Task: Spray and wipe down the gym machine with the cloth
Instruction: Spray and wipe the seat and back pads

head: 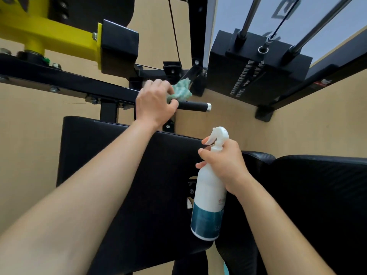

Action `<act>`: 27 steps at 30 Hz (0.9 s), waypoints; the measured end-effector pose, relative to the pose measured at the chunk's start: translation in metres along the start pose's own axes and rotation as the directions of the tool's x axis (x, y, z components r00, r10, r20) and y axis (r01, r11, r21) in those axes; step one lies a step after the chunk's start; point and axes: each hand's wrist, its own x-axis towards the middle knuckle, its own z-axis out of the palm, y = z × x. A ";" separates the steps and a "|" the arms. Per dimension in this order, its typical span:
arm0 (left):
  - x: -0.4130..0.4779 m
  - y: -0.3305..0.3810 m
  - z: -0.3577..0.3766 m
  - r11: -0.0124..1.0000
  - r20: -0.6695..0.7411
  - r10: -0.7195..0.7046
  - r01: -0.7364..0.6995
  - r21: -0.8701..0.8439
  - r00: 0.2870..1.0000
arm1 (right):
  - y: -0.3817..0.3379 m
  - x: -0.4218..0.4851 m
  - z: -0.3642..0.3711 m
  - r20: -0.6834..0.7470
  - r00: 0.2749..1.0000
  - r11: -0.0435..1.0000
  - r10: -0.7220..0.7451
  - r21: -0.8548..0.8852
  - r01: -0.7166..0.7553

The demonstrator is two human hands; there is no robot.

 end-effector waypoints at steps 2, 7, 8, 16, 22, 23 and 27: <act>0.013 -0.004 0.015 0.963 0.252 0.096 -0.154 0.221 0.963 | 0.003 -0.002 0.000 -0.012 1.000 1.000 -0.014 -0.002 0.014; 0.030 0.000 0.039 0.956 0.317 0.179 -0.241 0.169 0.931 | 0.007 -0.003 -0.005 -0.042 0.999 0.999 -0.033 0.006 0.034; 0.033 0.003 0.042 0.949 0.337 0.189 -0.259 0.177 0.922 | 0.008 -0.004 -0.005 -0.041 0.999 0.999 -0.032 0.011 0.032; 0.050 0.051 0.094 0.767 0.527 0.402 -0.589 0.253 0.749 | 0.017 -0.005 -0.005 -0.050 0.999 0.999 -0.002 0.049 0.005; 0.058 0.044 0.091 0.790 0.604 0.353 -0.573 0.216 0.715 | 0.016 -0.006 -0.004 -0.046 0.999 0.999 0.012 0.043 -0.010; 0.060 0.036 0.082 0.815 0.614 0.317 -0.539 0.213 0.722 | 0.016 -0.005 -0.004 -0.039 0.999 0.999 0.010 0.038 -0.009; 0.062 -0.006 0.055 0.849 0.622 0.177 -0.438 0.296 0.763 | 0.014 -0.004 -0.003 -0.017 1.000 1.000 0.007 0.026 -0.007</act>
